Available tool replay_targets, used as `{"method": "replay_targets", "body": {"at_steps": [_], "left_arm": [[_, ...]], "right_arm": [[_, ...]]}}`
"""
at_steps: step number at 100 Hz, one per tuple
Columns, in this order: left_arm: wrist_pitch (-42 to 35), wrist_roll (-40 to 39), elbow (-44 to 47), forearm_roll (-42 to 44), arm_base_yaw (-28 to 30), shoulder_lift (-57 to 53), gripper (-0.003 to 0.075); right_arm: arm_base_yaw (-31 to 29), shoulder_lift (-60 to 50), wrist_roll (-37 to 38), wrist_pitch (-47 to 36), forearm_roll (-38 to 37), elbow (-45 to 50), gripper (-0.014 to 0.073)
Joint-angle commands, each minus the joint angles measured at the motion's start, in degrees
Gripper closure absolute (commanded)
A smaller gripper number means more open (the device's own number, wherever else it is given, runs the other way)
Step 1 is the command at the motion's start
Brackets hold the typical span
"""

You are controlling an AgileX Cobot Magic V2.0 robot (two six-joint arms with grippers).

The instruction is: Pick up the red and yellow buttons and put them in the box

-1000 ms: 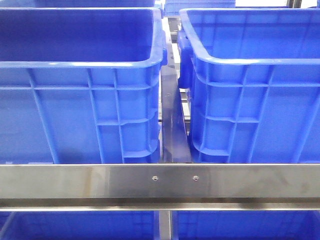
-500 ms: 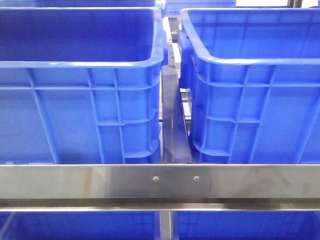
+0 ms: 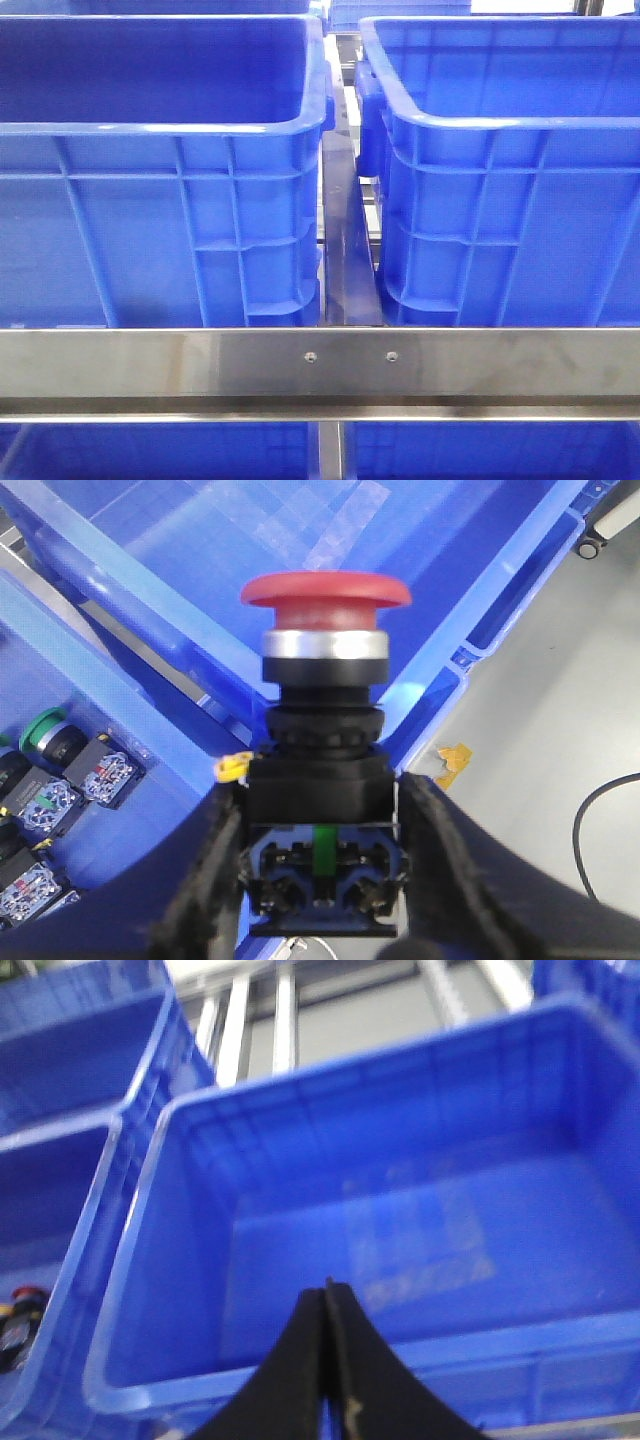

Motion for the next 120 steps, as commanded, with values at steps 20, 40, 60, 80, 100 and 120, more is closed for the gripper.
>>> {"method": "replay_targets", "body": {"at_steps": [20,40,60,80,100,120], "left_arm": [[-3.78,0.08,-1.68,-0.47,-0.57,-2.04,0.0739],[-3.78,0.08,-1.68,-0.47,-0.57,-2.04,0.0739],[-3.78,0.08,-1.68,-0.47,-0.57,-2.04,0.0739],[-3.78,0.08,-1.68,-0.47,-0.57,-2.04,0.0739],[-3.78,0.08,-1.68,-0.47,-0.57,-2.04,0.0739],[-3.78,0.08,-1.68,-0.8,-0.57,-2.04,0.0739]], "right_arm": [[0.0,10.48,-0.35,-1.33,10.21,-2.48,0.0648],[0.0,14.73,-1.59,-1.33,14.19,-2.48,0.0399],[0.0,16.82,-1.59,-1.46,16.37,-2.48,0.0091],[0.0,17.43,-8.85,-2.56,28.99,-2.48,0.0064],[0.0,20.99,-30.12,0.99,55.94,-2.48,0.0064],[0.0,28.55,-44.2,10.58,75.18,-2.48,0.0064]]}}
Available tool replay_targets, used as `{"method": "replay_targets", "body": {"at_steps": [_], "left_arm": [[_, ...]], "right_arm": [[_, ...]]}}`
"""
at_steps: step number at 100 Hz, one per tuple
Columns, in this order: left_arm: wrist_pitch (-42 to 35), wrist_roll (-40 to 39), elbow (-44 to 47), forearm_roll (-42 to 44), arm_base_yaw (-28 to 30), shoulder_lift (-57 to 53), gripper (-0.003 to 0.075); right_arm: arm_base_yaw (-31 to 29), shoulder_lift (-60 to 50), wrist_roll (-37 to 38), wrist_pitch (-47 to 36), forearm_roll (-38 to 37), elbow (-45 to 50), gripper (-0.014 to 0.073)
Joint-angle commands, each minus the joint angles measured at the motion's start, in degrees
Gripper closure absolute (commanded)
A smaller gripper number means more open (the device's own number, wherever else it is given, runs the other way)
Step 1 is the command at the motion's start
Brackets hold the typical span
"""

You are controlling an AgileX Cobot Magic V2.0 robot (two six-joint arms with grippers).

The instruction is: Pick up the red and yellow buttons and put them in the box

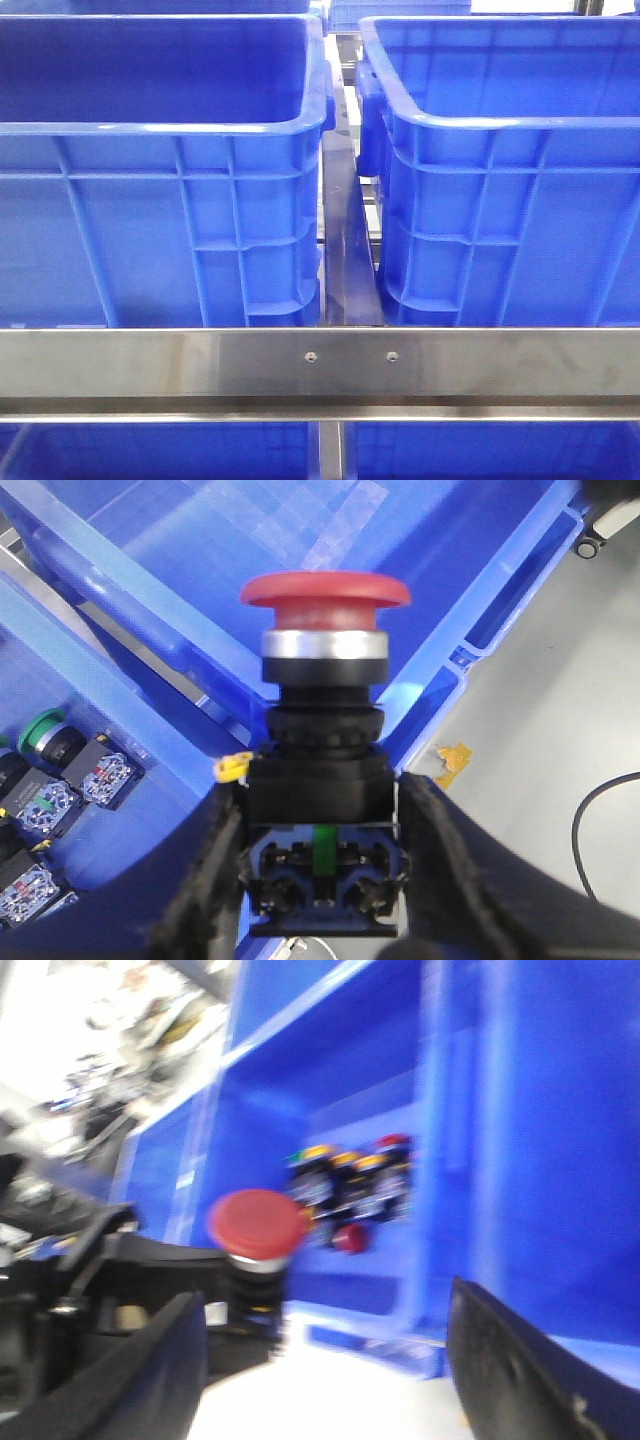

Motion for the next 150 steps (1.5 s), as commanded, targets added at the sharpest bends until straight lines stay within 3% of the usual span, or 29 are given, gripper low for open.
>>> {"method": "replay_targets", "body": {"at_steps": [1,15,52,73,82,102,114,129,134,150], "left_arm": [[-3.78,0.0,-1.68,-0.8,-0.35,-2.04,0.0739],[-3.78,0.0,-1.68,-1.14,-0.35,-2.04,0.0739],[-3.78,0.0,-1.68,-1.14,-0.35,-2.04,0.0739],[-3.78,0.0,-1.68,-1.14,-0.35,-2.04,0.0739],[-3.78,0.0,-1.68,-1.14,-0.35,-2.04,0.0739],[-3.78,0.0,-1.68,-1.14,-0.35,-2.04,0.0733],[-3.78,0.0,-1.68,-1.14,-0.35,-2.04,0.0619],[-3.78,0.0,-1.68,-1.14,-0.35,-2.04,0.0336],[-3.78,0.0,-1.68,-1.01,-0.35,-2.04,0.0277],[-3.78,-0.45,-1.68,0.17,-0.24,-2.04,0.0246]], "right_arm": [[0.0,2.79,-6.43,3.17,11.01,-1.86,0.0064],[0.41,7.51,-10.08,7.48,15.42,-2.65,0.0064],[9.92,17.67,-11.93,7.01,15.42,-10.5,0.0064],[12.12,23.16,-11.95,8.15,15.42,-14.46,0.0077],[12.12,24.0,-11.95,9.03,15.43,-15.09,0.0151],[12.12,24.0,-12.46,8.82,15.22,-15.09,0.0426],[12.12,24.0,-12.93,8.82,15.2,-15.09,0.0452],[12.12,24.0,-13.11,8.63,15.02,-15.09,0.0452],[12.06,24.0,-13.6,8.38,15.01,-15.09,0.0452],[11.21,24.0,-15.03,7.2,14.9,-15.09,0.0452]]}}
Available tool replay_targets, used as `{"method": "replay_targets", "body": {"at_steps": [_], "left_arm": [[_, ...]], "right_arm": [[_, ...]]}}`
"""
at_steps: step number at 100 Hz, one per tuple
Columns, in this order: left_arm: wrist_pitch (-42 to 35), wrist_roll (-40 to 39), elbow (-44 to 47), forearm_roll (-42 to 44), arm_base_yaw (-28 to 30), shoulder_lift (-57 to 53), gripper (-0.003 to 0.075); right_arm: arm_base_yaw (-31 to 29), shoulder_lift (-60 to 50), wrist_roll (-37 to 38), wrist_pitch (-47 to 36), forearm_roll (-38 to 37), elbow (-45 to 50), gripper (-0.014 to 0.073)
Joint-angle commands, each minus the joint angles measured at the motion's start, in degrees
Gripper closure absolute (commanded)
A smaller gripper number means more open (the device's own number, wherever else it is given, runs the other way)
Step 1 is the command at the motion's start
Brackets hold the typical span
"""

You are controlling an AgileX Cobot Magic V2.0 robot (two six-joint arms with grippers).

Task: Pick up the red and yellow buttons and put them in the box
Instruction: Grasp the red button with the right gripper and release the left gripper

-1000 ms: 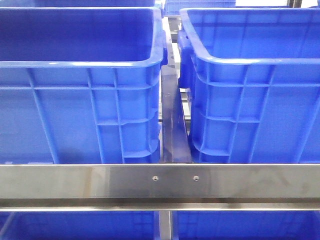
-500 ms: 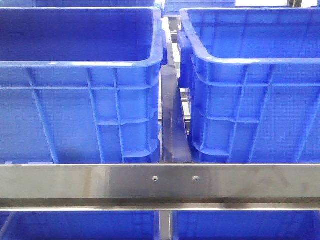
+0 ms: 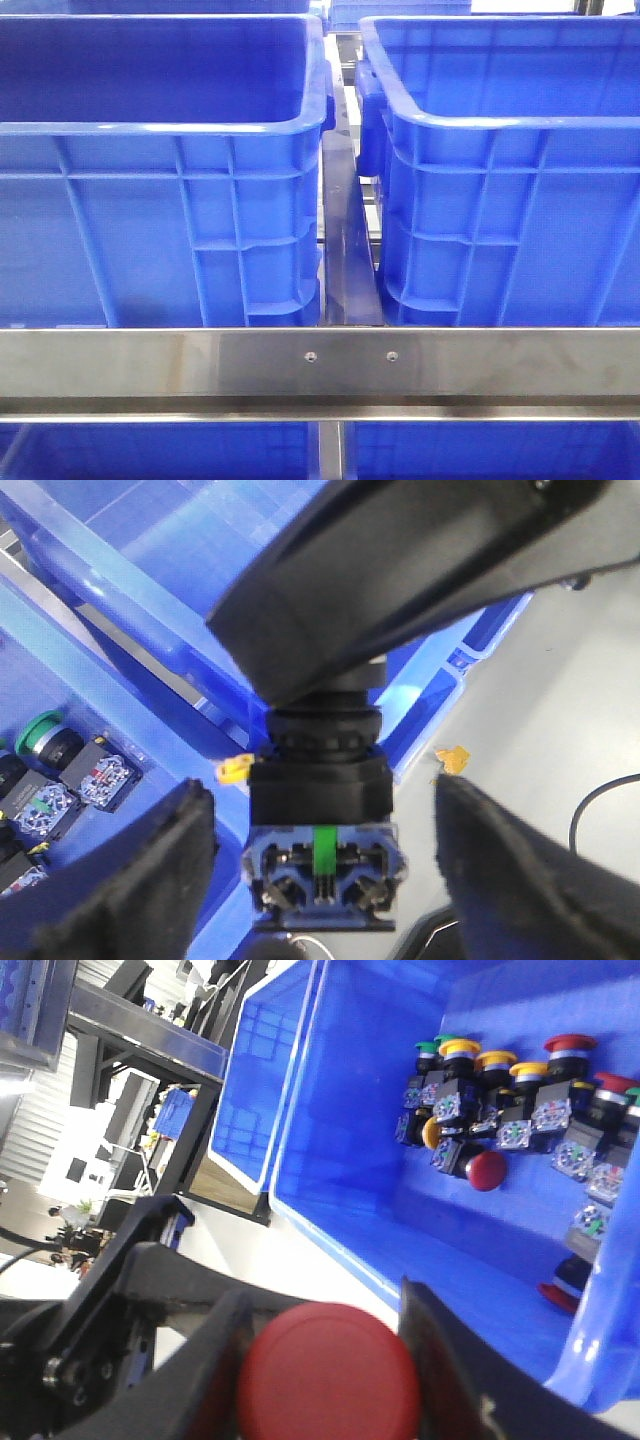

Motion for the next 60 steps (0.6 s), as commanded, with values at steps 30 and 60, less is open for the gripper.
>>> {"method": "replay_targets", "body": {"at_steps": [30,60], "left_arm": [[-3.68,-7.14,-0.97,6.56,1.95,-2.99,0.0246],[-6.61,-9.66,8.04,6.54,14.23,-11.69,0.0246]], "right_arm": [[-7.12,-1.47,-4.23,-1.24,3.53,-1.94,0.0452],[-9.48,-1.47,-4.83,-1.28,2.52,-1.94,0.0452]]}}
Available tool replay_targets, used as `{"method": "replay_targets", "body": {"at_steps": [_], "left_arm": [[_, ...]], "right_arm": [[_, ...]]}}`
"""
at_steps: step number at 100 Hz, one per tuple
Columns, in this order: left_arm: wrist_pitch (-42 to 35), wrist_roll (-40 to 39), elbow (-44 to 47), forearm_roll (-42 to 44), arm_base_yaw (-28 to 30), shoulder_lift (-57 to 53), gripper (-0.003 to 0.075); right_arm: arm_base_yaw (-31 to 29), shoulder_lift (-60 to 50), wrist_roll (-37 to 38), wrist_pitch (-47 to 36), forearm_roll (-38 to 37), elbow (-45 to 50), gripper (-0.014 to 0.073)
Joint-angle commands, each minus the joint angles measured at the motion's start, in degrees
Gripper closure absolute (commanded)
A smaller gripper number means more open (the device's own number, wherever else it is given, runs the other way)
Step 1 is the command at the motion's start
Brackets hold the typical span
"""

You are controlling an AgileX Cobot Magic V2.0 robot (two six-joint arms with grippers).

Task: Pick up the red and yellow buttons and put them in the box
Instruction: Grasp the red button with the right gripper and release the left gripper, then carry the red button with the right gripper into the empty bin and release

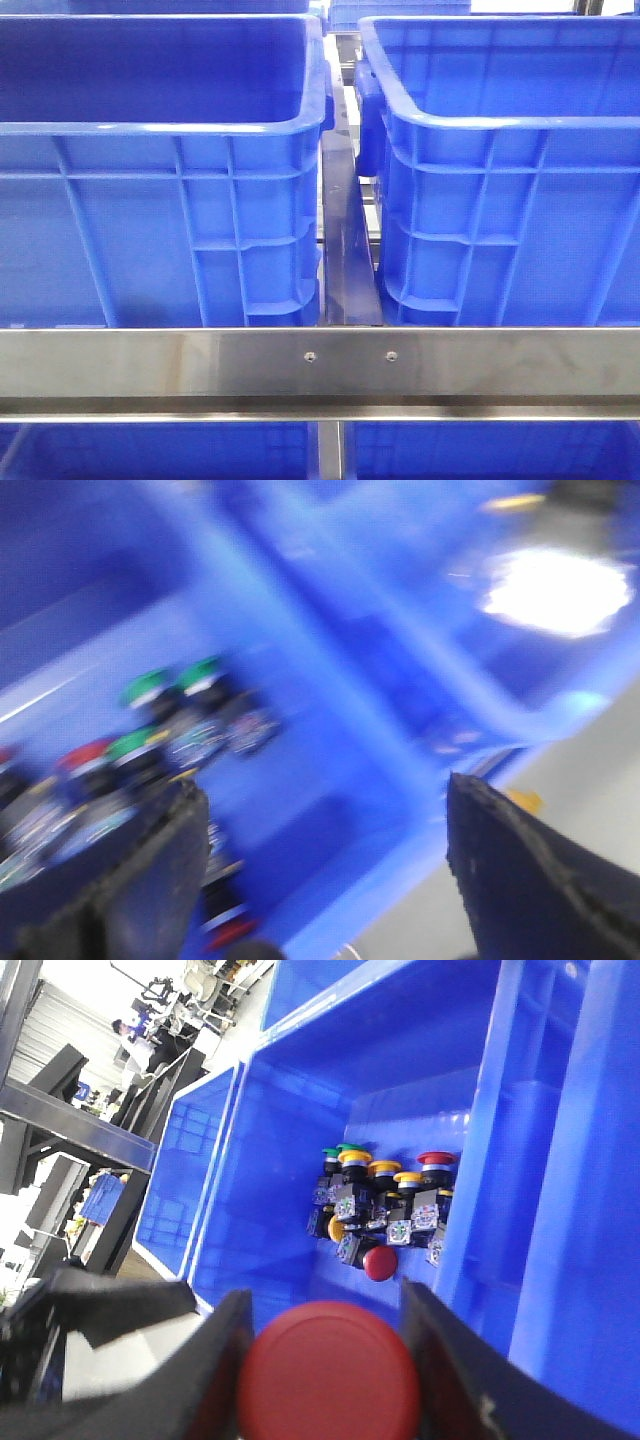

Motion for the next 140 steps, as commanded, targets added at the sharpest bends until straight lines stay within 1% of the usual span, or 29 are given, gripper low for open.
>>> {"method": "replay_targets", "body": {"at_steps": [1,21,35,47,65,72,79,84,86,91,101,107,108,120,130,140], "left_arm": [[-4.81,-1.49,1.7,0.36,4.62,-5.5,0.0246],[-7.4,-2.8,10.99,0.36,16.23,-16.32,0.0246],[-9.0,-2.8,18.59,0.4,21.7,-25.01,0.0246],[-9.81,-2.8,24.33,0.4,24.12,-32.58,0.0246],[-10.3,-2.6,30.75,0.7,24.48,-41.93,0.0254],[-10.3,-2.45,32.22,0.7,24.48,-44.44,0.0303],[-10.3,-2.45,33.06,0.7,24.48,-46.22,0.0389],[-10.3,-2.45,33.62,0.74,24.48,-47.04,0.0476],[-10.3,-2.45,33.68,0.83,24.48,-47.25,0.0499],[-10.3,-2.45,33.74,0.83,24.48,-47.64,0.0594],[-10.4,-2.45,33.74,0.96,24.48,-47.72,0.0741],[-10.39,-2.45,33.74,1.18,24.48,-47.72,0.0739],[-10.39,-2.45,33.74,1.17,24.48,-47.72,0.0739],[-10.42,-2.45,33.74,1.17,24.48,-47.72,0.0739],[-10.42,-2.45,33.74,1.17,24.48,-47.72,0.0739],[-10.52,-2.45,33.74,1.17,24.48,-47.72,0.0739]], "right_arm": [[-0.3,-1.55,-1.14,1.18,3.18,-1.94,0.0452],[-0.3,-1.55,-2.13,0.71,3.06,-1.94,0.0452],[-0.3,-1.55,-2.36,-0.23,3.06,-1.94,0.0452],[-0.3,-1.55,-2.97,-0.83,2.87,-1.94,0.0452],[-0.3,-1.55,-4.03,-3.89,1.33,-1.94,0.0452],[-0.3,-1.55,-5.42,-6.21,0.98,-1.94,0.0452],[-0.3,-1.55,-7.21,-9.27,0.98,-1.94,0.0452],[-0.3,-1.55,-9.17,-12.62,0.98,-1.94,0.0452],[-0.3,-1.55,-9.7,-13.56,0.98,-1.94,0.0452],[-0.3,-1.55,-12.12,-17.64,0.98,-1.94,0.0452],[-0.3,-1.55,-17.6,-25.71,0.98,-1.94,0.0452],[-0.3,-1.39,-20.68,-30.59,0.98,-1.94,0.0452],[-0.3,-1.24,-21.64,-32.38,1.03,-1.94,0.0452],[-0.3,0.55,-26.08,-41.45,1.03,-1.94,0.0452],[-0.24,3.21,-28.28,-47.63,1.03,-1.94,0.0452],[-0.24,6.49,-28.99,-52.11,1.03,-2.54,0.0452]]}}
